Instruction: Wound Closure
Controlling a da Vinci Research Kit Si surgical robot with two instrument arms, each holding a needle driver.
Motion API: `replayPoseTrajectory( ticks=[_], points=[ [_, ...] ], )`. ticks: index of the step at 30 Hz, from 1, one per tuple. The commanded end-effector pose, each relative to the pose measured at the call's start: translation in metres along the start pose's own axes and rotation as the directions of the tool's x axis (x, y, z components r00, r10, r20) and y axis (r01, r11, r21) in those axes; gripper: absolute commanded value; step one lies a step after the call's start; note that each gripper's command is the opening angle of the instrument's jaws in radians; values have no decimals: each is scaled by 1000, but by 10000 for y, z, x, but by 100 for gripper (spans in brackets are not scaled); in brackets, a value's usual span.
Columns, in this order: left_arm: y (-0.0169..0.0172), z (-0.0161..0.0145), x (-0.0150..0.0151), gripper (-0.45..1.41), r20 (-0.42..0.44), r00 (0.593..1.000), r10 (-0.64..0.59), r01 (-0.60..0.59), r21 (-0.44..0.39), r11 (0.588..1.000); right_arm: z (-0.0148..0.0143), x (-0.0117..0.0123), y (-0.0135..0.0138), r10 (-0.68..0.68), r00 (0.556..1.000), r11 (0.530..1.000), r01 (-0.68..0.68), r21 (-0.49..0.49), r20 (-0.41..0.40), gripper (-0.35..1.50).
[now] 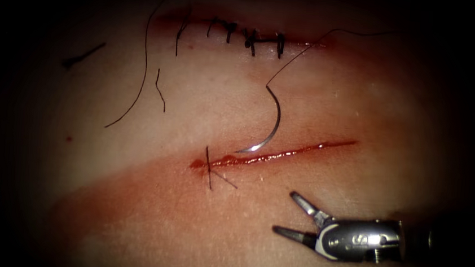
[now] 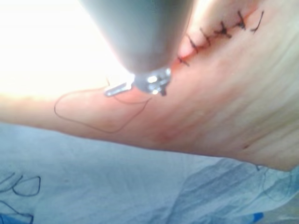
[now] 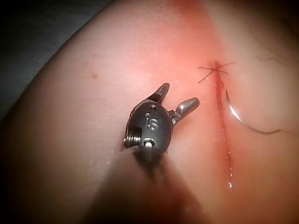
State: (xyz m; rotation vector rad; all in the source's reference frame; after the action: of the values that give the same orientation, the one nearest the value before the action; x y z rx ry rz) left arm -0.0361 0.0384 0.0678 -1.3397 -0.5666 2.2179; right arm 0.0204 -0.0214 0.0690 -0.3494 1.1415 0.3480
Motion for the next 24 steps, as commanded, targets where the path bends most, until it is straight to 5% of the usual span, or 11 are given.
replayPoseTrajectory(
  ticks=[1, 10, 17, 24],
  points=[
    [2, -5, -7, 126, 3, 1000, 8, -8, 12, 1000, 4, -3, -10, 4, 1000, 1000, -4, 4, -1, 147],
    [88, -75, -108, 125, 54, 998, 40, -43, 70, 997, -1, 1, 5, 12, 1000, 1000, -12, -9, 23, 147],
    [135, -72, -181, 121, 28, 999, -18, 14, 135, 991, -19, 8, 48, 48, 991, 999, -46, -23, 128, 147],
    [151, -51, -240, 111, -15, 999, -45, 46, 60, 997, -33, 11, 79, 64, 974, 996, -77, 52, 217, 142]
  ],
)
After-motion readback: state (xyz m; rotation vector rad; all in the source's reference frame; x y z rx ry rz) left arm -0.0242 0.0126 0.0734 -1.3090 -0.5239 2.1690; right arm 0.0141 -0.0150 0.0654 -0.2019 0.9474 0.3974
